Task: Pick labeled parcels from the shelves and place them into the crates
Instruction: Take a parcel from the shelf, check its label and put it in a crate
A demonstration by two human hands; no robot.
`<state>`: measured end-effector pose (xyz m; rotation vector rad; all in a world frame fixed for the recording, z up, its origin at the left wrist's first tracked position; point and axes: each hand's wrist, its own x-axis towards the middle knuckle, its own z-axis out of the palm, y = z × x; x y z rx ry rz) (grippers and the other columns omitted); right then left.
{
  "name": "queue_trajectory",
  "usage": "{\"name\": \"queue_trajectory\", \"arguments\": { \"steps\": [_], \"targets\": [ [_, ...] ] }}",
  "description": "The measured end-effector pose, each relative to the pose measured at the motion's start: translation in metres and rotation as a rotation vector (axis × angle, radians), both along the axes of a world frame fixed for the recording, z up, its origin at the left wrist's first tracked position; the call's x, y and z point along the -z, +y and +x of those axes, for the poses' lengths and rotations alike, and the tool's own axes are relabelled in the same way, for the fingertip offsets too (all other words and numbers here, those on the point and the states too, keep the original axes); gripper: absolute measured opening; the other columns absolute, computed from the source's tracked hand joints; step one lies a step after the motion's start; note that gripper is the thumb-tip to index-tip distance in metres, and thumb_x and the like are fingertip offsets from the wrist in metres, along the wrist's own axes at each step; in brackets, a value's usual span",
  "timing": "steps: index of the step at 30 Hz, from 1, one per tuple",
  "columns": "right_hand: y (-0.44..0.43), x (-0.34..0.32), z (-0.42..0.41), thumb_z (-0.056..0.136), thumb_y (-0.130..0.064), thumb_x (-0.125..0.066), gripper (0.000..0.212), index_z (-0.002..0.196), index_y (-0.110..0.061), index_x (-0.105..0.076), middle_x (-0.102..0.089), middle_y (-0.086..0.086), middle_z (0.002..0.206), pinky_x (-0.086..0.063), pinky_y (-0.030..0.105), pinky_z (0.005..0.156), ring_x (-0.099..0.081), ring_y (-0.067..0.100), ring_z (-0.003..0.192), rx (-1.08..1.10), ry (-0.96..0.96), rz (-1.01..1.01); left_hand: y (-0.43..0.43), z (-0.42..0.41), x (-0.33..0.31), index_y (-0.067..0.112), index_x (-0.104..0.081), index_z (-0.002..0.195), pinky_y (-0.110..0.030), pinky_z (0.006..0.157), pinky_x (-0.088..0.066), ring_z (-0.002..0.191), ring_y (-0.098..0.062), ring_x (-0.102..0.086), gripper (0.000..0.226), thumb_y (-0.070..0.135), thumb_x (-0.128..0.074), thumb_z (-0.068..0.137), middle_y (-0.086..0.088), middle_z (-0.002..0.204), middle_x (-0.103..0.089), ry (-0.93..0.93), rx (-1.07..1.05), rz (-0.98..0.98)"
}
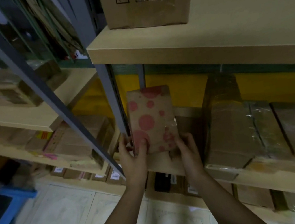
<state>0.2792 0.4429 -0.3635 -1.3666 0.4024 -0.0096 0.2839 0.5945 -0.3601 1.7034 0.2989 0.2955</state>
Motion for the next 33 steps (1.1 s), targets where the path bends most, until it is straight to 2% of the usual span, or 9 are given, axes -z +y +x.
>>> {"name": "queue_trajectory", "arguments": {
  "steps": [5,9,12,14,17,21,24,27,33],
  "targets": [
    [-0.005,-0.02,-0.017,0.109,-0.027,-0.043,0.025,0.092,-0.012,-0.054,-0.066,0.004,0.093,-0.05,0.016,0.06,-0.066,0.01,0.082,0.044,-0.019,0.021,0.001,-0.007,-0.002,0.028,-0.048,0.137,-0.022,0.088,-0.057,0.111,0.002,-0.062,0.05,0.041,-0.066,0.092,0.016,0.127,-0.058,-0.049,0.087,-0.114],
    [-0.005,-0.025,-0.031,0.102,-0.028,-0.057,0.013,0.105,-0.015,-0.057,-0.063,0.003,0.106,-0.053,0.018,0.071,-0.063,0.019,0.1,0.05,-0.087,-0.057,0.01,-0.01,-0.012,0.033,-0.05,0.134,-0.037,0.095,-0.058,0.112,-0.005,-0.063,0.043,0.047,-0.06,0.095,0.013,0.127,-0.06,-0.051,0.17,-0.168],
    [-0.003,-0.039,-0.043,0.076,-0.054,-0.081,0.081,0.143,-0.028,-0.044,-0.055,-0.01,0.134,-0.053,0.029,0.096,-0.057,0.007,0.12,-0.003,-0.106,-0.03,0.026,-0.014,-0.016,0.036,-0.057,0.133,-0.049,0.098,-0.055,0.121,-0.021,-0.064,0.05,0.06,-0.064,0.089,0.005,0.13,-0.065,0.005,0.241,-0.357],
    [-0.001,-0.05,-0.051,0.064,-0.059,-0.088,0.101,0.149,-0.036,-0.039,-0.058,-0.015,0.136,-0.054,0.035,0.099,-0.06,0.005,0.121,-0.078,-0.147,0.023,0.031,-0.021,-0.022,0.034,-0.055,0.137,-0.043,0.096,-0.056,0.122,-0.019,-0.063,0.049,0.054,-0.064,0.094,0.004,0.131,-0.065,0.007,0.273,-0.412],
    [0.008,-0.067,-0.059,0.079,-0.036,-0.083,0.066,0.138,-0.033,-0.054,-0.068,-0.012,0.127,-0.058,0.04,0.097,-0.065,0.009,0.117,-0.109,-0.22,-0.017,0.033,-0.031,-0.035,0.034,-0.041,0.148,-0.028,0.09,-0.059,0.117,-0.002,-0.062,0.045,0.035,-0.05,0.104,0.006,0.136,-0.059,-0.098,0.246,-0.194],
    [0.035,-0.078,-0.073,0.09,-0.024,-0.075,0.053,0.136,-0.034,-0.052,-0.067,-0.016,0.124,-0.057,0.034,0.093,-0.064,0.005,0.117,-0.061,-0.329,-0.13,0.042,-0.043,-0.05,0.037,-0.035,0.155,-0.032,0.104,-0.051,0.137,-0.007,-0.048,0.073,0.071,-0.05,0.091,0.009,0.153,-0.045,-0.116,0.451,-0.158],
    [0.049,-0.079,-0.082,0.091,-0.018,-0.073,0.05,0.134,-0.033,-0.053,-0.068,-0.013,0.123,-0.059,0.033,0.089,-0.066,0.008,0.114,-0.037,-0.38,-0.125,0.05,-0.053,-0.058,0.032,-0.031,0.157,-0.019,0.093,-0.053,0.131,-0.002,-0.053,0.087,0.067,-0.065,0.084,0.016,0.148,-0.05,-0.11,0.533,-0.217],
    [0.057,-0.078,-0.088,0.097,-0.022,-0.066,0.041,0.136,-0.027,-0.055,-0.069,-0.008,0.123,-0.06,0.034,0.088,-0.067,0.012,0.113,-0.039,-0.37,-0.1,0.058,-0.064,-0.058,0.027,-0.041,0.152,-0.022,0.088,-0.055,0.126,-0.011,-0.06,0.064,0.041,-0.067,0.096,0.008,0.14,-0.06,-0.101,0.511,-0.292],
    [0.06,-0.085,-0.094,0.094,-0.041,-0.055,0.026,0.112,-0.025,-0.067,-0.07,0.008,0.118,-0.052,0.047,0.089,-0.066,0.029,0.11,0.042,-0.304,0.042,0.085,-0.074,-0.051,0.037,-0.05,0.14,-0.029,0.086,-0.055,0.124,-0.019,-0.061,0.059,0.049,-0.066,0.085,0.007,0.134,-0.064,-0.036,0.514,-0.418]
  ]
}}
